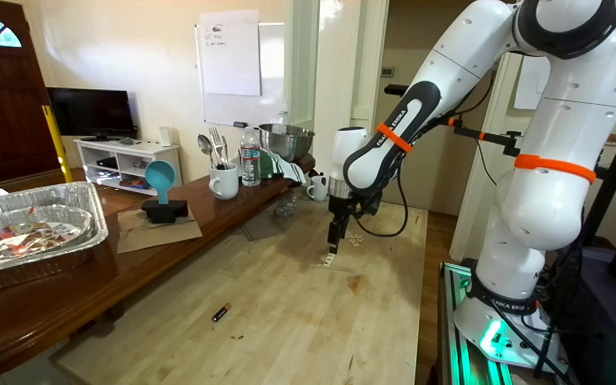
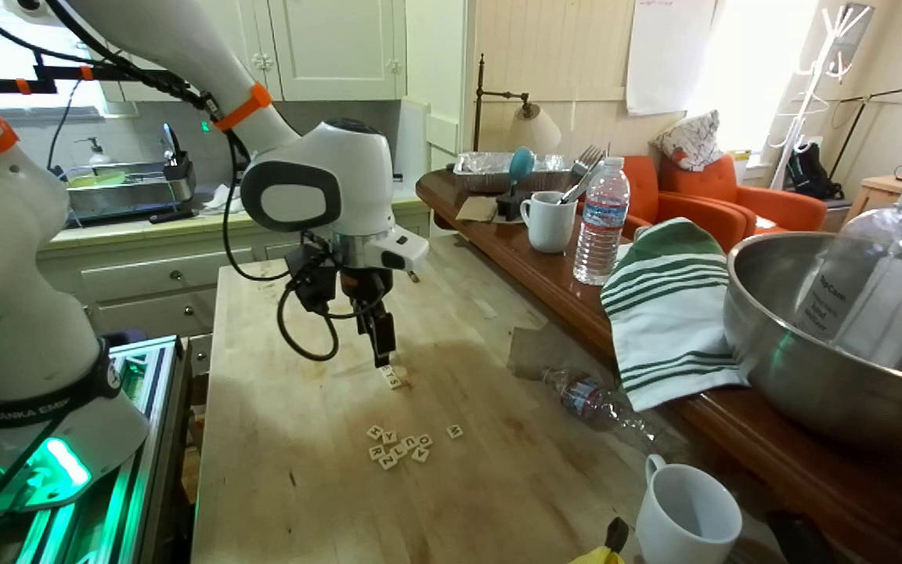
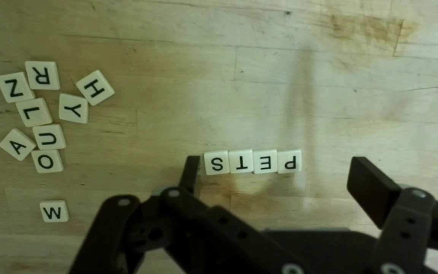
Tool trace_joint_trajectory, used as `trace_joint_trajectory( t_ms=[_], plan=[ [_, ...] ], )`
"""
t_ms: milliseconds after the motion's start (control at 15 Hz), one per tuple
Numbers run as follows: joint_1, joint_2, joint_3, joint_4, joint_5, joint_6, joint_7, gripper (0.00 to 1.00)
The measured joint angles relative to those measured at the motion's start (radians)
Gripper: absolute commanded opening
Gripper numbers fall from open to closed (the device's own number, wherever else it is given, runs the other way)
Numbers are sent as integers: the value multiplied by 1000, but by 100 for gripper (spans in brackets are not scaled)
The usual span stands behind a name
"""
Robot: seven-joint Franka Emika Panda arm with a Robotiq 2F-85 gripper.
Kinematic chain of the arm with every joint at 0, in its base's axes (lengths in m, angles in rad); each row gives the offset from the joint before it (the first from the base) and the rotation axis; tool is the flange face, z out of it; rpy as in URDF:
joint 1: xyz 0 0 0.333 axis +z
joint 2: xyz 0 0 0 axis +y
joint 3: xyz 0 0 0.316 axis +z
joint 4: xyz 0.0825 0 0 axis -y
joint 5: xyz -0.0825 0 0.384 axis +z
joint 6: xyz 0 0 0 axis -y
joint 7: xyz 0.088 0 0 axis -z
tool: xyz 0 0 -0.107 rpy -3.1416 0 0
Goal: Put one letter block to in the line to make a word
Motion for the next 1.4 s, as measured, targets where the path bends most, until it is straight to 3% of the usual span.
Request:
trace_joint_trajectory(
  t_ms=[1400],
  plan=[
    [8,-88,0,0,-29,-114,0,100]
  ],
)
